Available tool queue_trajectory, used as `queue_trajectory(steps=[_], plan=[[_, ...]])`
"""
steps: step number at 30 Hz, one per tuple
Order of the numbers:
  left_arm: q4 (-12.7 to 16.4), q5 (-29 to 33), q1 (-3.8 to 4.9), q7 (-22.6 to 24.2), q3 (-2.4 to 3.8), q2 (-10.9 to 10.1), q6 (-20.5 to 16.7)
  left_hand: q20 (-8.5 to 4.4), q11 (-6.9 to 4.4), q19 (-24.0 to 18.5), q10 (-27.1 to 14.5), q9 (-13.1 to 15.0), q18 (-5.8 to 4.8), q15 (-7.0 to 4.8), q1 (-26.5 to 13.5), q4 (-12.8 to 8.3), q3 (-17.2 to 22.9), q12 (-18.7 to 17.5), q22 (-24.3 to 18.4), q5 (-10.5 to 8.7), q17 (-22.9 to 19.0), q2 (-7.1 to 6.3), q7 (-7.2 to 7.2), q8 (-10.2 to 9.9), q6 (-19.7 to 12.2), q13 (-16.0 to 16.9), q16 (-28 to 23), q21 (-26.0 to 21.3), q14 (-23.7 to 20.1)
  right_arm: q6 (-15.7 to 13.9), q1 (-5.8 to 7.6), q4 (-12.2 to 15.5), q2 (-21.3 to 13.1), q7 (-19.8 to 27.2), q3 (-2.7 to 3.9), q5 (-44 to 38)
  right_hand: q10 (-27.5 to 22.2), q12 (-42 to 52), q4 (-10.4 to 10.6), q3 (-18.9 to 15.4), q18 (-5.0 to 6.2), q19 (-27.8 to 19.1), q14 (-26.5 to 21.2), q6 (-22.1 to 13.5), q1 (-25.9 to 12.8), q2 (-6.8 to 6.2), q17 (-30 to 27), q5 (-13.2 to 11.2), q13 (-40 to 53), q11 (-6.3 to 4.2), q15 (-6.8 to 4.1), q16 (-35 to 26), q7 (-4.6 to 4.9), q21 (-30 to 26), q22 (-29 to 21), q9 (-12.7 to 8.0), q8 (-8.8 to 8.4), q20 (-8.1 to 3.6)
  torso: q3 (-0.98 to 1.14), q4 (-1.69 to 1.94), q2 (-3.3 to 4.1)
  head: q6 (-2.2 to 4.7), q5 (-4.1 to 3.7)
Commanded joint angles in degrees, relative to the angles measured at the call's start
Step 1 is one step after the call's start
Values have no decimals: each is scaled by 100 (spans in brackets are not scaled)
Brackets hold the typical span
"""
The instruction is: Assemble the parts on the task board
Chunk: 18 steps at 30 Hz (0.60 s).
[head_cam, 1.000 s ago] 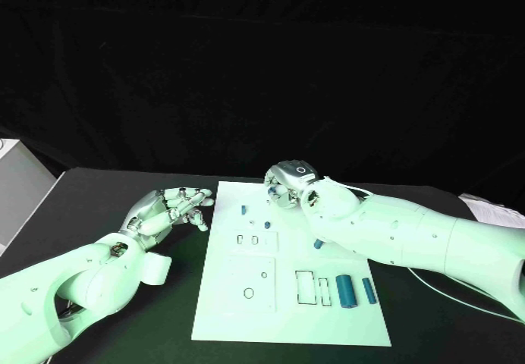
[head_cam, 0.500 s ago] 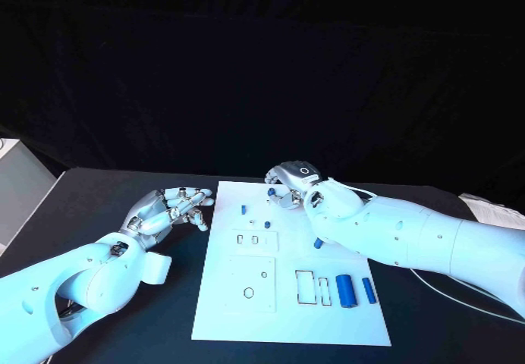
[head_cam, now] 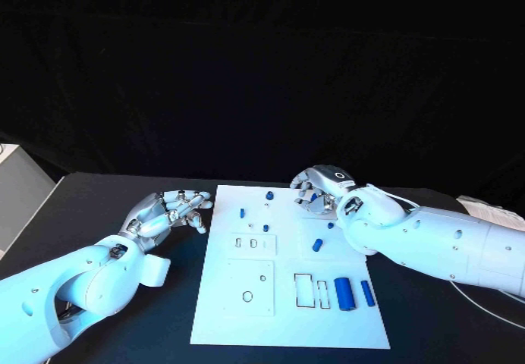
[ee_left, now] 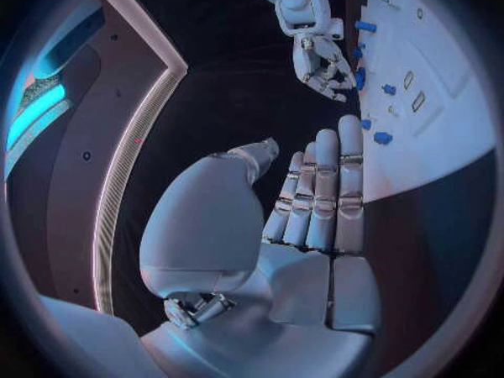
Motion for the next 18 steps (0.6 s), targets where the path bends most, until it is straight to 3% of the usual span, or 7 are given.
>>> queue_trajectory(steps=[1,3,5,11,16,17,18], plan=[[-27,-46,0,16,3,-2,126,-7,-12,-79,92,13,27,-18,-1,1,32,28,34,14,16,16,-20,-26,-5,29,43,66,-45,86,2,246,-244,-114,12,469,131,1552,-122,-289,-62,180,65,138,-8,-22,264,58,1469,-163,-94,158,-102,170,209,68,116,-132,36,-37,-21,3,-1],[-46,-59,-2,5,3,0,122,-13,-31,-106,177,20,30,-31,-5,-2,38,72,66,15,29,13,-31,-28,-6,54,75,117,-34,282,3,377,-431,-205,19,572,373,5485,-10,-369,-138,254,145,102,-148,5,750,42,5615,-105,-67,412,0,493,609,112,180,-111,42,-46,-30,0,-15],[-62,-68,-5,-4,3,5,122,-23,-52,-131,262,29,32,-46,-8,-7,45,122,101,15,51,8,-45,-28,-6,83,118,174,-20,511,8,450,-599,-290,26,766,754,6754,103,-374,-228,344,253,-1,-165,5,1420,59,7021,-41,-11,743,31,918,1123,162,258,-45,46,-47,-40,-5,-39],[-89,-88,-20,-39,2,12,147,-30,-64,-148,300,35,33,-56,-6,-13,51,148,126,15,69,5,-52,-29,-5,102,149,214,-13,939,16,340,-788,-393,34,1250,1345,7544,195,-598,-321,432,427,-195,-115,56,2527,190,7926,37,67,1212,93,1323,1612,203,309,29,78,-90,-45,5,-32],[-106,-107,-35,-69,2,25,180,-35,-72,-160,326,39,33,-62,-4,-19,55,168,146,15,85,1,-57,-30,-6,117,176,248,-5,1043,18,263,-794,-461,35,1309,1387,7588,219,-675,-362,472,472,-243,-69,92,2807,256,7976,62,94,1315,115,1486,1809,210,322,57,96,-111,-37,-9,-37],[-112,-111,-40,-76,2,29,188,-37,-74,-164,333,40,33,-65,-4,-21,56,175,154,14,91,0,-59,-31,-7,122,187,261,-3,1049,18,236,-783,-485,35,1301,1387,7588,230,-690,-366,477,475,-267,-67,101,2831,255,7976,69,101,1324,122,1506,1833,207,314,63,85,-105,-39,-14,-42],[-115,-113,-43,-79,2,31,191,-37,-74,-164,333,40,33,-65,-4,-21,56,175,154,14,91,0,-59,-31,-7,122,187,261,-3,1048,18,221,-775,-496,35,1298,1387,7588,236,-697,-369,479,478,-279,-66,107,2851,255,7976,72,104,1331,126,1514,1843,206,311,66,88,-107,-38,-14,-39]])
